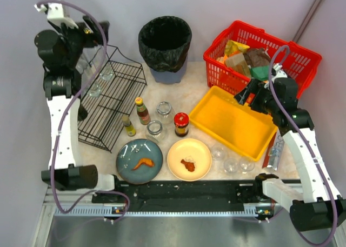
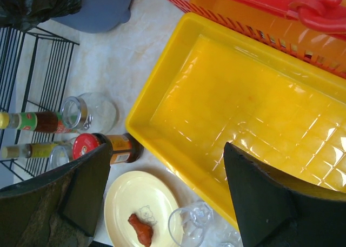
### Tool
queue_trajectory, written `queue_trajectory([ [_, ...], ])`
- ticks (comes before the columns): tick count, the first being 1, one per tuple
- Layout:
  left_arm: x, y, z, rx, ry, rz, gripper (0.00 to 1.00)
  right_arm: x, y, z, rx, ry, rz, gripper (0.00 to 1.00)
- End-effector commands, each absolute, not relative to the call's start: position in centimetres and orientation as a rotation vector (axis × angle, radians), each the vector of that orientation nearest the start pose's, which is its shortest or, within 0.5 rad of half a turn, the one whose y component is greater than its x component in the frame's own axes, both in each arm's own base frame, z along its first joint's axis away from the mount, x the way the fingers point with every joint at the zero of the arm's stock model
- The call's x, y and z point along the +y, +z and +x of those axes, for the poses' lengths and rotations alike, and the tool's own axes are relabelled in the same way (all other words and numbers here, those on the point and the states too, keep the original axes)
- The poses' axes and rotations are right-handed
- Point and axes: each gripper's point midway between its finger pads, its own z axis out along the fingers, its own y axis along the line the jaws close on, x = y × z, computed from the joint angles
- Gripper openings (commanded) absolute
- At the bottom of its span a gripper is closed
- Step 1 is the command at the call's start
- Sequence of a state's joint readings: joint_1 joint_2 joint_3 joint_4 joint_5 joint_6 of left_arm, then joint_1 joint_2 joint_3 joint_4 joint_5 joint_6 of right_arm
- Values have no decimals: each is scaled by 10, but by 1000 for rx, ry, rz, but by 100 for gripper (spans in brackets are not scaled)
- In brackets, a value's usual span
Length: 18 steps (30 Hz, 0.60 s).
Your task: Clear the kitchen counter
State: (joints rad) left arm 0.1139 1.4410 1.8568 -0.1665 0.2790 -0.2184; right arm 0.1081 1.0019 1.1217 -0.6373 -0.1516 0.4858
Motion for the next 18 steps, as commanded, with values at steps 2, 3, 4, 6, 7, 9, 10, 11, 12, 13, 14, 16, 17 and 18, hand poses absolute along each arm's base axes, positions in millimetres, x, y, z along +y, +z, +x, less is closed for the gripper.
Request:
queue_trajectory([
  [2, -66, 473, 395, 1557, -595, 41, 96, 88, 295, 295, 2052, 609, 285, 84],
  [3, -72, 460, 390, 1596, -623, 7, 95, 89, 295, 294, 2053, 617, 282, 84],
  [4, -79, 445, 383, 1638, -646, -4, 95, 90, 294, 293, 2057, 624, 280, 84],
  [6, -81, 404, 376, 1731, -628, -53, 95, 95, 295, 289, 2061, 655, 265, 84],
  [7, -89, 390, 370, 1761, -622, -40, 95, 96, 295, 288, 2063, 669, 263, 84],
  [9, -91, 362, 360, 1828, -603, -63, 95, 98, 291, 285, 2077, 686, 278, 83],
  [10, -93, 350, 354, 1860, -604, -56, 95, 100, 289, 284, 2082, 698, 279, 83],
  [11, -94, 336, 350, 1897, -594, -67, 95, 101, 289, 282, 2086, 708, 287, 83],
  [12, -96, 328, 346, 1920, -592, -66, 94, 101, 289, 281, 2086, 716, 293, 83],
  [13, -99, 319, 341, 1942, -600, -49, 94, 103, 288, 279, 2088, 731, 289, 83],
  [14, -101, 312, 338, 1955, -595, -43, 94, 104, 289, 277, 2086, 734, 278, 84],
  [16, -105, 297, 333, 1963, -590, -11, 94, 104, 292, 274, 2082, 723, 238, 84],
  [17, -107, 290, 334, 1957, -579, 5, 94, 102, 293, 273, 2085, 709, 229, 84],
  [18, -106, 281, 335, 1965, -567, 7, 94, 101, 295, 271, 2086, 697, 222, 84],
])
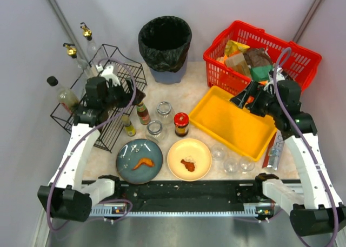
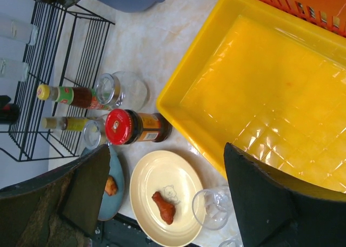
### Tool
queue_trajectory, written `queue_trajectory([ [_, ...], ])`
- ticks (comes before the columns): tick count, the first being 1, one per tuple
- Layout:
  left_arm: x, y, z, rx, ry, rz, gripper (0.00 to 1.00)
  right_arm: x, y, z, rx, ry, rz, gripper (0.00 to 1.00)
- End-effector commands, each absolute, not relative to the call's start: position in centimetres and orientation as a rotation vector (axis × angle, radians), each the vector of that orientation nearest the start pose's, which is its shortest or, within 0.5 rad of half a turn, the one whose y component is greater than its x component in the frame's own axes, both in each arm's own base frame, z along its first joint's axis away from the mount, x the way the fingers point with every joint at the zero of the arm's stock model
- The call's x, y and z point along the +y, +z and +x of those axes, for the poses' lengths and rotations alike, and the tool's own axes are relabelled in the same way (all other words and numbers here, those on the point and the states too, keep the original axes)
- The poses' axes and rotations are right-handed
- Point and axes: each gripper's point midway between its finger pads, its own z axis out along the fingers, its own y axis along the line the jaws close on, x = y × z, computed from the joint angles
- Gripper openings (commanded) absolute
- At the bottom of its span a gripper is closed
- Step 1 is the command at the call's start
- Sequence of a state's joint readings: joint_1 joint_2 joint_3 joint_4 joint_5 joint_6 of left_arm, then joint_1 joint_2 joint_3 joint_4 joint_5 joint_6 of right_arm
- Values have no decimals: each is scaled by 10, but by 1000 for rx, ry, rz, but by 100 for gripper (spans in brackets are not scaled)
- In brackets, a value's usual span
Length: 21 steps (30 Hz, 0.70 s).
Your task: Clear the kitchen counter
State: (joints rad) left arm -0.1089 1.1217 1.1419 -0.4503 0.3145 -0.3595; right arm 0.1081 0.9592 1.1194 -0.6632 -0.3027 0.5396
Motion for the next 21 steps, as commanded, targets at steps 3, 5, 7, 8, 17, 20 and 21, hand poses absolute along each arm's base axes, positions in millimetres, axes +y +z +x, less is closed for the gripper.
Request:
queue_trajectory([
  [3, -103, 262, 344, 1991, -535, -4, 93, 96, 296, 266, 2099, 661, 220, 84],
  [5, -100, 250, 350, 2012, -506, -33, 91, 95, 293, 264, 2106, 653, 226, 84],
  [7, -101, 242, 355, 2018, -492, -45, 89, 94, 292, 262, 2106, 648, 225, 84],
  [8, -102, 236, 358, 2029, -480, -53, 89, 93, 290, 262, 2109, 642, 223, 85],
  [17, -121, 207, 373, 2108, -330, 95, 87, 95, 268, 267, 2164, 648, 232, 85],
  [20, -114, 198, 378, 2136, -235, 81, 81, 93, 263, 271, 2162, 635, 248, 85],
  [21, -113, 197, 378, 2139, -221, 72, 78, 93, 262, 271, 2163, 636, 255, 85],
])
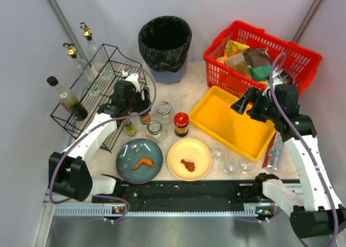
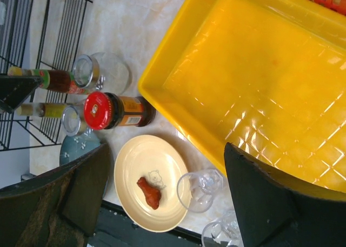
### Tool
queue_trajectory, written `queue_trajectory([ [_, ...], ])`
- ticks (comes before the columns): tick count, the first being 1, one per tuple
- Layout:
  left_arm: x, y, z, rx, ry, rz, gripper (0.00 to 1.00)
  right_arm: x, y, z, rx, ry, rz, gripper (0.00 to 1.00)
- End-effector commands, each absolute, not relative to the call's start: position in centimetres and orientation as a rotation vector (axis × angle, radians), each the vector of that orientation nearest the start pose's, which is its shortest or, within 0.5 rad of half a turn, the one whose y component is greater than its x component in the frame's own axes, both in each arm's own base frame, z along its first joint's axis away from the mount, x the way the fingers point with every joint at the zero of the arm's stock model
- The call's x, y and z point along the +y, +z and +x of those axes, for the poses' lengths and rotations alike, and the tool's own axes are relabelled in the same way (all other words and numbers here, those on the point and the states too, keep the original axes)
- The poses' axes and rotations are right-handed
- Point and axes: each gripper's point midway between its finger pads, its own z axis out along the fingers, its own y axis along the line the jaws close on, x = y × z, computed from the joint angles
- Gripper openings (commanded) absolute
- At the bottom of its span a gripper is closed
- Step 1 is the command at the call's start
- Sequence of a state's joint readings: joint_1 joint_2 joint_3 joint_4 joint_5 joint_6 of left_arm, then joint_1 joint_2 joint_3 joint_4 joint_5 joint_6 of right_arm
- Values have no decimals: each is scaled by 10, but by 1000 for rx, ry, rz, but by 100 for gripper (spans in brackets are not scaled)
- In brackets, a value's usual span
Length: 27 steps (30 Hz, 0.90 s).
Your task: Clear the kitchen counter
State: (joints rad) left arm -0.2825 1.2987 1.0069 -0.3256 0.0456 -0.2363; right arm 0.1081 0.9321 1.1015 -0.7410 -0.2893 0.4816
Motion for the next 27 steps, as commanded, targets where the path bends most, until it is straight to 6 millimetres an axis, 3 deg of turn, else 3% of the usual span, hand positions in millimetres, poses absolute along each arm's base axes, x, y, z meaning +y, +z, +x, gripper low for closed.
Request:
queue_trajectory([
  [1, -112, 195, 378, 2140, -215, 70, 76, 93, 262, 272, 2157, 636, 251, 85],
  [6, -110, 190, 379, 2146, -185, 73, 65, 93, 262, 274, 2139, 635, 250, 85],
  [9, -112, 193, 381, 2136, -190, 78, 54, 93, 263, 277, 2134, 631, 254, 85],
  [16, -110, 210, 381, 2110, -149, 101, 7, 94, 264, 278, 2130, 642, 258, 84],
  [21, -105, 249, 383, 2028, -138, 75, 0, 93, 263, 276, 2125, 641, 261, 84],
  [27, -101, 319, 376, 1857, -178, 31, 0, 94, 264, 274, 2119, 645, 265, 84],
])
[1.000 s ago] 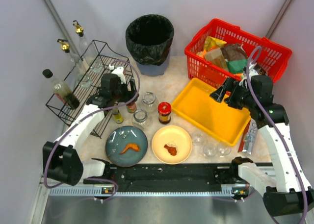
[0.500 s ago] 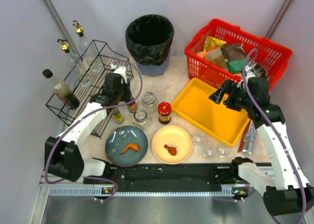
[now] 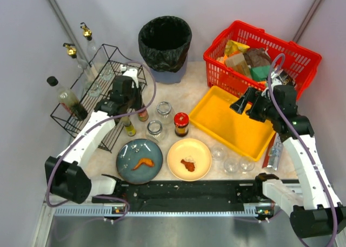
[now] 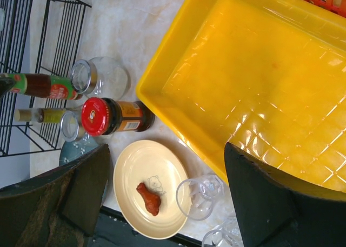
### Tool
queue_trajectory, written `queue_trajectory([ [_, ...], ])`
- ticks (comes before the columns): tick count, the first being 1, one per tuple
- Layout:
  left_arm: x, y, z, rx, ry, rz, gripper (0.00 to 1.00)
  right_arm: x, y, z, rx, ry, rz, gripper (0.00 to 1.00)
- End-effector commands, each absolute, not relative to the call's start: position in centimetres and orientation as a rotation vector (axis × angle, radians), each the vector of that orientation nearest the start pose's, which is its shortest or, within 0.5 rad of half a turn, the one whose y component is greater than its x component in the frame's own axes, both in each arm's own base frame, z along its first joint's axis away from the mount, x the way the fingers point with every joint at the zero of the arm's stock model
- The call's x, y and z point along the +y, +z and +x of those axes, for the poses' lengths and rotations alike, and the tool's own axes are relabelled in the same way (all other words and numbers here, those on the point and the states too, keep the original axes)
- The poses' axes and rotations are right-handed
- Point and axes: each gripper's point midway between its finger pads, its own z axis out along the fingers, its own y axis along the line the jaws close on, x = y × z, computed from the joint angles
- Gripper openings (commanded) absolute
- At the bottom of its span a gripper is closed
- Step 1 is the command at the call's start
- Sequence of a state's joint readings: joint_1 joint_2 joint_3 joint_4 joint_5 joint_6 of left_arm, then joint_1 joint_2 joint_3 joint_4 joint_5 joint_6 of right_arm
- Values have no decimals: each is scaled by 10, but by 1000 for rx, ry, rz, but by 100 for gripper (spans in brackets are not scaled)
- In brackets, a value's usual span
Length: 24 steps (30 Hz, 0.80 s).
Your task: Clear the kitchen counter
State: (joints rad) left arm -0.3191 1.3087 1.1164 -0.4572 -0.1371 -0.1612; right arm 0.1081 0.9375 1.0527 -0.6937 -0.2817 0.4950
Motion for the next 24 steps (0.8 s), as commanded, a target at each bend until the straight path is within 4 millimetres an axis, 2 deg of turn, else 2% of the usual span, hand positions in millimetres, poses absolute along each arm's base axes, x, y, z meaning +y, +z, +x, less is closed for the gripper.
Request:
queue_trajectory([
  [1, -98, 332, 374, 1827, -176, 19, 0, 93, 264, 274, 2119, 644, 264, 84],
  [4, -87, 365, 366, 1750, -149, -16, 0, 93, 265, 273, 2113, 640, 265, 84],
  [8, -68, 397, 354, 1682, -75, -54, 0, 92, 265, 273, 2114, 637, 264, 84],
  [12, -46, 422, 342, 1629, -1, -122, 0, 92, 265, 274, 2115, 635, 265, 84],
  [15, -22, 434, 334, 1611, 63, -243, 0, 92, 265, 274, 2117, 637, 264, 84],
  [19, 11, 429, 324, 1610, 150, -404, 0, 93, 264, 275, 2122, 640, 258, 84],
  [24, 40, 411, 313, 1611, 197, -562, 0, 93, 264, 277, 2125, 636, 260, 84],
])
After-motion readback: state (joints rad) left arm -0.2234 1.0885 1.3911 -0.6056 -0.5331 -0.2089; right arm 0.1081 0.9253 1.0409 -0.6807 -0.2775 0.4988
